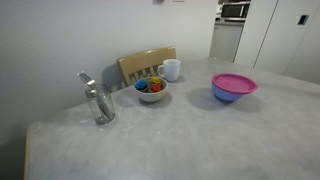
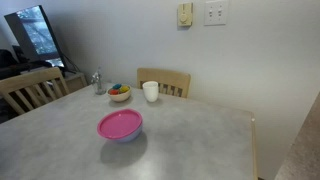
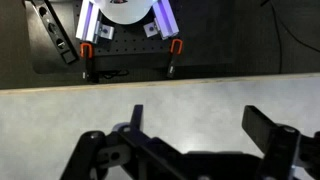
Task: Remove the lid from the bowl and put it on the table
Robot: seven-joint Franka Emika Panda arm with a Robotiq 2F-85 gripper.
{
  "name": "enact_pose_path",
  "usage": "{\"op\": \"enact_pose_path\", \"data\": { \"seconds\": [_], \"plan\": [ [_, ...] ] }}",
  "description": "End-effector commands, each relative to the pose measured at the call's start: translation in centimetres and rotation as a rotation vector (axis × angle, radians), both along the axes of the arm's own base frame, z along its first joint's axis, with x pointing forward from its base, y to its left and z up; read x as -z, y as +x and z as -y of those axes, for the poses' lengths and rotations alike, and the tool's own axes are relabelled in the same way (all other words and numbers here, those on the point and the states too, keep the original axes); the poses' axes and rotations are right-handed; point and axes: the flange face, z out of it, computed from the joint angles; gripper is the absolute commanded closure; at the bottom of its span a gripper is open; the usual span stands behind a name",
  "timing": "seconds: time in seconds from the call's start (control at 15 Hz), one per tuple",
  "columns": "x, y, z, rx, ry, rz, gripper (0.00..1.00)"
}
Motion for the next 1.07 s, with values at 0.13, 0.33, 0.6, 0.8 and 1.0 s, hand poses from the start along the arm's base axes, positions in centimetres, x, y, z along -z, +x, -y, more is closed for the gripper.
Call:
{"op": "enact_pose_path", "data": {
  "seconds": [0.13,0.33,0.6,0.8,1.0],
  "plan": [
    [0.2,0.5,0.7,0.000,-0.006,0.006,0.00],
    [0.5,1.6,1.8,-0.005,-0.016,0.021,0.00],
    [0.8,4.1,4.0,-0.034,-0.062,0.106,0.00],
    [1.5,6.4,5.8,-0.046,-0.094,0.173,0.00],
    [3.1,8.7,7.2,-0.072,-0.081,0.220,0.00]
  ]
}}
